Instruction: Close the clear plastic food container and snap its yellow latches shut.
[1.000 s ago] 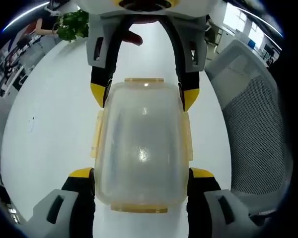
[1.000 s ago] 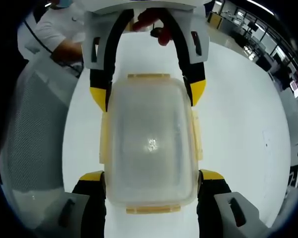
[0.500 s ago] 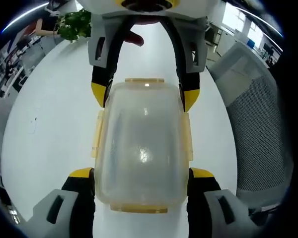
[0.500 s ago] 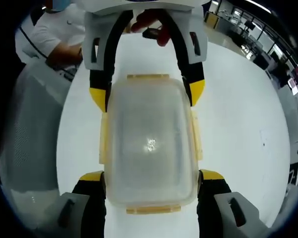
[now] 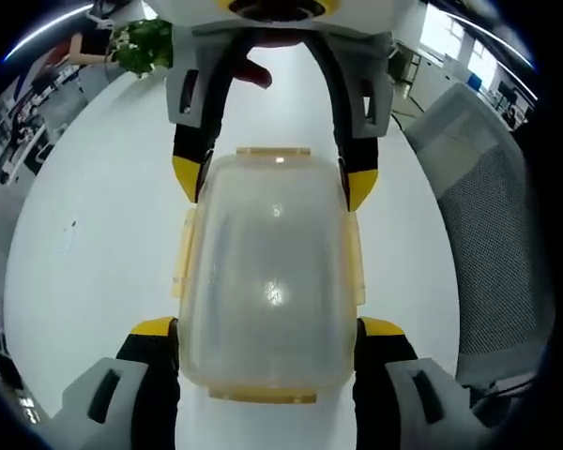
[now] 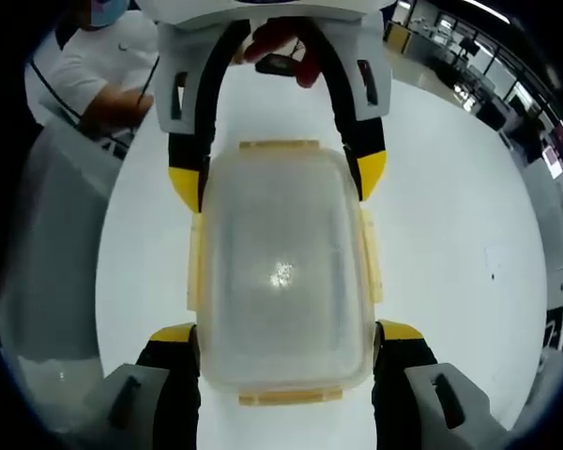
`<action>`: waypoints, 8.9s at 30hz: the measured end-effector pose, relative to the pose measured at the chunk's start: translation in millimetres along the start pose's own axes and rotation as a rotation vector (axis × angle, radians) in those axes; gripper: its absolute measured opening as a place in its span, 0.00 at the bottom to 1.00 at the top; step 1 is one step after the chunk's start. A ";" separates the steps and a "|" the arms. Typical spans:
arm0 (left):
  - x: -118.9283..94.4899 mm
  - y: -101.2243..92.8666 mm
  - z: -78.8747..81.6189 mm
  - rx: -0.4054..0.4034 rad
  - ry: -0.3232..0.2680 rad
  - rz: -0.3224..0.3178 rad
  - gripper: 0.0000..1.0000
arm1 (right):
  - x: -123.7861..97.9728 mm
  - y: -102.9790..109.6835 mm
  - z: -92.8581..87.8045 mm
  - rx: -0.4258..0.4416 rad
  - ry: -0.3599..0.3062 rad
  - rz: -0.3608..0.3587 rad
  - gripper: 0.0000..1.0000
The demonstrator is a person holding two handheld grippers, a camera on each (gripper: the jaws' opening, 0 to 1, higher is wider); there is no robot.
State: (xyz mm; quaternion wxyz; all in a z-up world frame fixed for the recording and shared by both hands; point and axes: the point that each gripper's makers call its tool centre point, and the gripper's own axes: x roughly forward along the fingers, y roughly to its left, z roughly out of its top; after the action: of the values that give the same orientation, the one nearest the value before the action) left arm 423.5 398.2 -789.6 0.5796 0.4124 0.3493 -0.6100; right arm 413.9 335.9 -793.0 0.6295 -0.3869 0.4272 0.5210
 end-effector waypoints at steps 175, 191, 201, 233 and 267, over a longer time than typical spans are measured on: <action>-107.0 -67.4 -48.6 -0.892 -0.764 0.544 0.70 | -137.6 54.9 -79.7 0.871 -0.869 -0.560 0.80; -107.9 -96.3 -62.7 -0.992 -0.791 0.556 0.70 | -143.3 88.2 -81.0 0.884 -0.875 -0.538 0.80; -114.9 -120.3 -65.6 -1.023 -0.818 0.558 0.70 | -145.8 113.2 -80.3 0.927 -0.898 -0.530 0.81; -97.2 -171.5 -28.9 -0.944 -0.834 0.561 0.66 | -131.4 162.1 -40.3 0.681 -0.868 -0.515 0.82; -77.5 -173.4 -46.6 -0.907 -0.707 0.615 0.57 | -113.2 184.5 -28.1 0.676 -0.862 -0.381 0.80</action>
State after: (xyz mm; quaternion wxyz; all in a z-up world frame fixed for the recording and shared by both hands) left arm 254.7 487.5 -747.6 0.9241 -0.0174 0.2263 -0.3073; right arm 217.6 302.0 -703.6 0.9179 0.0128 0.1977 0.3438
